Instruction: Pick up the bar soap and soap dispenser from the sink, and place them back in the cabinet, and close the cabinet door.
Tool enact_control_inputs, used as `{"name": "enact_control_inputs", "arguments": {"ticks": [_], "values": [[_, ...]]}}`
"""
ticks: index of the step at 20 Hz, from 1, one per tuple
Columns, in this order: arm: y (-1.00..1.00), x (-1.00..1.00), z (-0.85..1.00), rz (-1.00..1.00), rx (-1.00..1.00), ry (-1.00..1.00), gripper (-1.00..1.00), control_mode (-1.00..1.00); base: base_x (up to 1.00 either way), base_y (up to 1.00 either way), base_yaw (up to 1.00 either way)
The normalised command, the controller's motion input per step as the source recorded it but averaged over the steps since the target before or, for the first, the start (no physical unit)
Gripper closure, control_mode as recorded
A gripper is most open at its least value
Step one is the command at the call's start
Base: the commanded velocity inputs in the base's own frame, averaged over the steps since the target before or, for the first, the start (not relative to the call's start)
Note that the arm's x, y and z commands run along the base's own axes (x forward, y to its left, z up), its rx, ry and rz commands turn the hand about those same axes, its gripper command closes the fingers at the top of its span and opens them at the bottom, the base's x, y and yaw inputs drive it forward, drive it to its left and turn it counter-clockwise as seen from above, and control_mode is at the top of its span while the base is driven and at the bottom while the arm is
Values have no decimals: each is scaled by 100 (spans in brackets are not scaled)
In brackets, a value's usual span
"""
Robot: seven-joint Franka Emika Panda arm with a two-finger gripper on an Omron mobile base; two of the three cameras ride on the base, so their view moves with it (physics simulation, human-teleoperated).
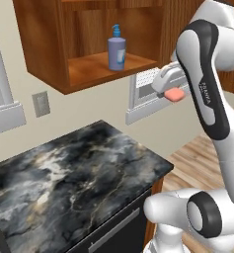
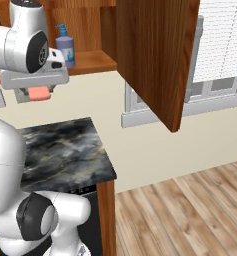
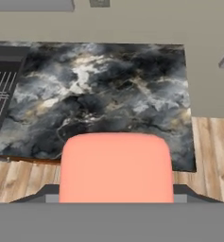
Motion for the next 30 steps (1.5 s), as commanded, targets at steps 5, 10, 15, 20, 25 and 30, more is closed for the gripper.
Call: {"name": "enact_control_inputs", "arguments": {"ticks": [5,10,15,20,25,30], "values": [[7,8,0,4,3,-14,100,-100,0,0,0],[1,5,0,3,3,-20,100,-100,0,0,0],[0,8,0,5,5,-20,100,-100,0,0,0],[5,24,5,4,6,-15,100,-100,0,0,0],[16,21,12,4,6,-7,100,-100,0,0,0],[22,18,19,4,5,-2,100,-100,0,0,0]]}}
